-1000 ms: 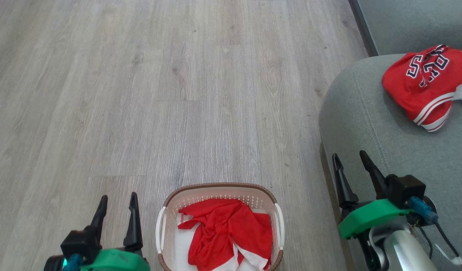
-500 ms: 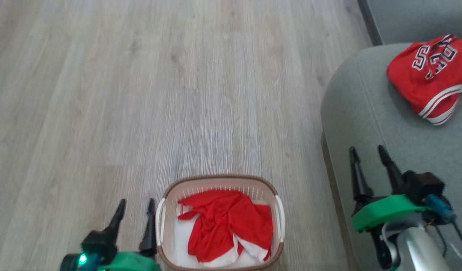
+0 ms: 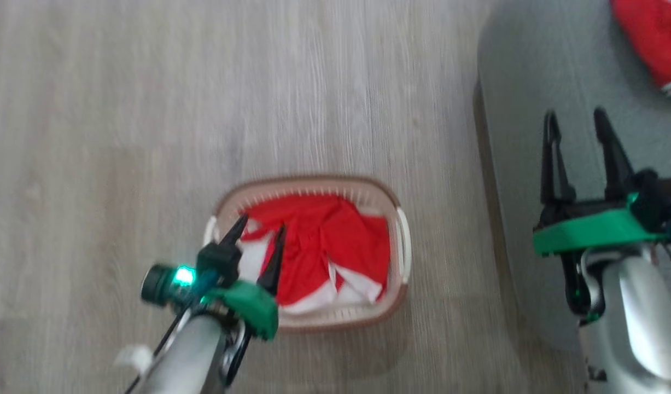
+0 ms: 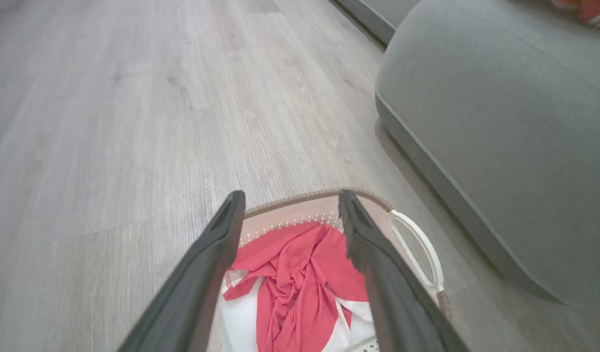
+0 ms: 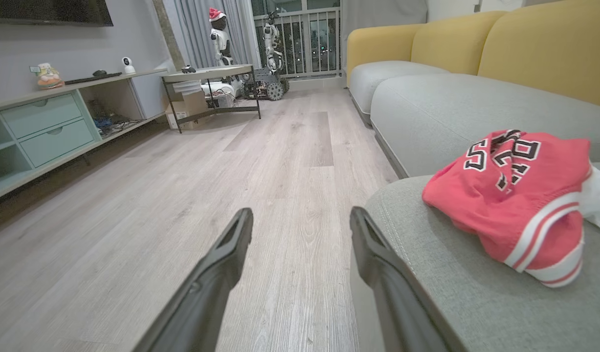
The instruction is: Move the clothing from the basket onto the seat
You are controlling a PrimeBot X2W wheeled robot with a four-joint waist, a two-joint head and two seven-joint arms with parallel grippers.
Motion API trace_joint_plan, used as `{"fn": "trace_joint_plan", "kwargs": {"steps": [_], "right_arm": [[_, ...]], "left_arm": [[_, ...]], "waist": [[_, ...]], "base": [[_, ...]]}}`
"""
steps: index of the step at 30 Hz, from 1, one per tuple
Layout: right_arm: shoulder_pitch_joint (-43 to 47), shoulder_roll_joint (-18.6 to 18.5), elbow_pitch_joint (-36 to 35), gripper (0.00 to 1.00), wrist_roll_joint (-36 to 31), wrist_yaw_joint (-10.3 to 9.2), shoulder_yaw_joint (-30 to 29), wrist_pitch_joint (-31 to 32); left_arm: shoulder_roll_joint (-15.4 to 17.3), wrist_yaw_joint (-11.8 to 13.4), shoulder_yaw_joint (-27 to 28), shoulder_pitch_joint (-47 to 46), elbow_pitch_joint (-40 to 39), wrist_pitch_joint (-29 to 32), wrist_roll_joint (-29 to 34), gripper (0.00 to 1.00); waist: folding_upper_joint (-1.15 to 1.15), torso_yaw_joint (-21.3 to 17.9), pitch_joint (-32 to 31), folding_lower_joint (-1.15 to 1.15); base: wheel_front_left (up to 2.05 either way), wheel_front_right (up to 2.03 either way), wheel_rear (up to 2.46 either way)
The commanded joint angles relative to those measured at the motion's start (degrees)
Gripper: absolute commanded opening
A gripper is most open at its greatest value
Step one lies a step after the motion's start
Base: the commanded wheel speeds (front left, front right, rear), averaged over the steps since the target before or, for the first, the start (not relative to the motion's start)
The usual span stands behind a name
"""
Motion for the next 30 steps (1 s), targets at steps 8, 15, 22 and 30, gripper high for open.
{"fn": "trace_joint_plan", "kwargs": {"steps": [8,15,22,30], "right_arm": [[-7.54,0.14,-7.37,1.0,-0.99,-0.01,3.56,-0.52],[-10.26,0.14,-9.99,1.0,-0.99,-0.01,4.47,-0.52],[-13.0,0.14,-13.58,1.0,-1.44,-0.01,5.8,-0.52],[-14.98,0.14,-17.61,1.0,-1.19,-0.01,7.52,-0.52]], "left_arm": [[0.2,-1.04,-7.26,-17.25,18.05,0.57,2.32,1.0],[0.19,-0.79,-13.48,-24.03,27.37,1.65,0.47,1.0],[0.19,1.02,-16.8,-29.97,32.15,2.17,-3.03,1.0],[0.19,2.83,-17.96,-34.53,36.78,2.22,-5.81,1.0]], "waist": [[0.0,-5.43,18.82,0.0],[0.0,-7.86,25.48,0.0],[0.0,-9.35,32.25,0.0],[0.0,-10.64,36.31,0.0]], "base": [[0.0,0.0,0.0],[0.0,0.0,0.0],[0.0,0.0,0.0],[0.0,0.0,0.0]]}}
